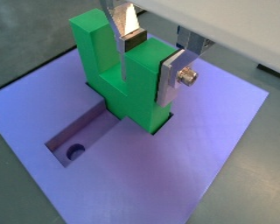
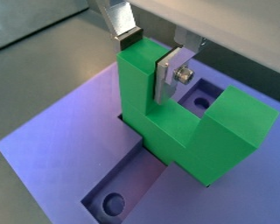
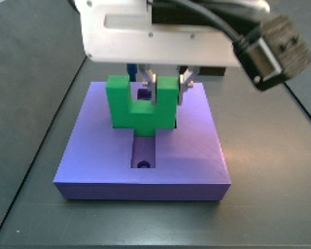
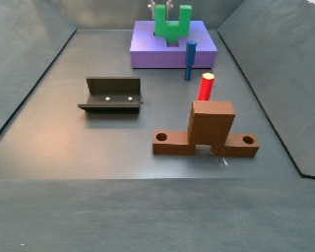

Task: Pick up the green object. Move up. Move to above the board. Insert the green object.
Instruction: Insert the green object.

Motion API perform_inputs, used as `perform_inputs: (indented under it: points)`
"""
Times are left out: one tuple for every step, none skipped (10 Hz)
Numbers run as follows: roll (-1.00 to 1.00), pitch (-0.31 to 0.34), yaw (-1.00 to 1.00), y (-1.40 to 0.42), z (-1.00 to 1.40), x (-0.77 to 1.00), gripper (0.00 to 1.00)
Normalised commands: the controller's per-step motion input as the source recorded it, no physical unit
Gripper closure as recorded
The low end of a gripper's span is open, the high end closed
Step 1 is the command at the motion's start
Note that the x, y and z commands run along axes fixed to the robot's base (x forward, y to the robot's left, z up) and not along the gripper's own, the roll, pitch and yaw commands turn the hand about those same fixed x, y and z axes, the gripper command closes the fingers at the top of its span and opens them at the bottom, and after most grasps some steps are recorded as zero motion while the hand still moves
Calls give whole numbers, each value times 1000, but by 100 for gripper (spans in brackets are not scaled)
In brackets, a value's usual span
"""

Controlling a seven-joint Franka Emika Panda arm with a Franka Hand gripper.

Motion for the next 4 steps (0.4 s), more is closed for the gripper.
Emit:
perform_inputs:
  points:
    - [289,-124,191,34,-743,-283,100]
    - [291,-104,151,17,-763,-286,100]
    - [136,20,0,0,-229,0,100]
    - [0,0,0,0,0,0,100]
